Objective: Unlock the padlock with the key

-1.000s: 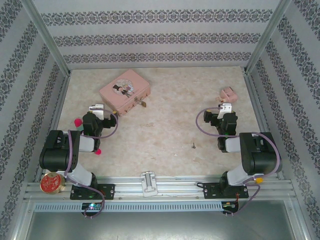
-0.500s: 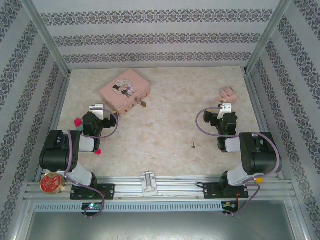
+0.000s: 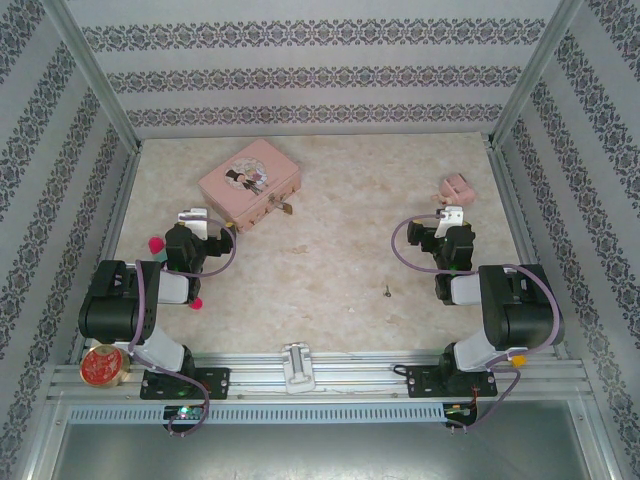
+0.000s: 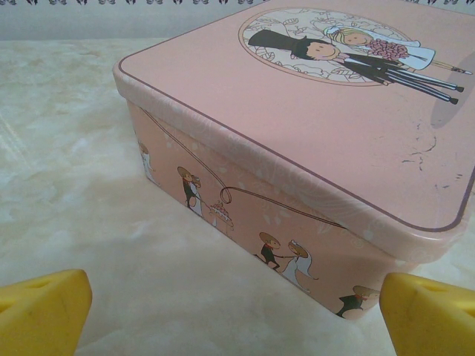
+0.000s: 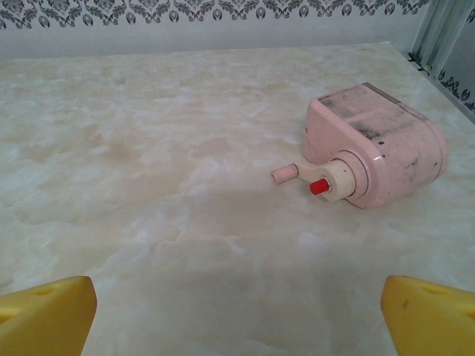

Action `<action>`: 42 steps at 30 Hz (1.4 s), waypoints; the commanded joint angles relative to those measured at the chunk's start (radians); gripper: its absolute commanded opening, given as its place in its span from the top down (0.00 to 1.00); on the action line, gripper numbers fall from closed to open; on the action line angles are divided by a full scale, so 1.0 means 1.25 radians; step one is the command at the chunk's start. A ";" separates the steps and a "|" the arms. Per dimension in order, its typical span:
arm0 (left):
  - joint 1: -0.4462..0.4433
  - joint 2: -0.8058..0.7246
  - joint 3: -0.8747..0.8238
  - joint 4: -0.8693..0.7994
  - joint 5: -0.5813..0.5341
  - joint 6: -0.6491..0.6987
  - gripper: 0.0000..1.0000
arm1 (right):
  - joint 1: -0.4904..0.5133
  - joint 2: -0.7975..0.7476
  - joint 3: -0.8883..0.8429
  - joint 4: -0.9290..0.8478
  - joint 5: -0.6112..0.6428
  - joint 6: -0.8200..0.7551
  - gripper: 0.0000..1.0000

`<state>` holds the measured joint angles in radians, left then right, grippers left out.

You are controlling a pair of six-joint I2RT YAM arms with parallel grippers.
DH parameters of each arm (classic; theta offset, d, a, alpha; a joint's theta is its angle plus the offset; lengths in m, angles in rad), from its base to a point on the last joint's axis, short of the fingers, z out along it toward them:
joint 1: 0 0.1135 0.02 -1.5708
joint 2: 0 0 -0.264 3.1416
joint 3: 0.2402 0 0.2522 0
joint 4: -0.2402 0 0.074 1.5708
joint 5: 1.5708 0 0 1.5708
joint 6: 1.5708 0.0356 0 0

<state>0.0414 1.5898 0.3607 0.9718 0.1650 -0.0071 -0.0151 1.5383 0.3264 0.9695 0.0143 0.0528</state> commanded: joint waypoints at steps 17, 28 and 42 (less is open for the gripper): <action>0.009 -0.158 0.002 -0.114 -0.040 -0.016 0.01 | 0.012 -0.106 0.006 -0.050 0.070 0.015 0.02; 0.003 -0.389 0.034 -0.318 -0.033 -0.171 0.01 | 0.064 -0.380 0.155 -0.656 0.217 0.152 0.02; -0.221 -0.536 0.010 -0.478 -0.117 -0.366 0.01 | 0.376 -0.334 0.391 -1.462 0.297 0.597 0.39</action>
<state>-0.1654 0.9279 0.3817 0.4351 0.0883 -0.4129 0.4217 1.0805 0.7959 -0.6167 0.3981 0.6289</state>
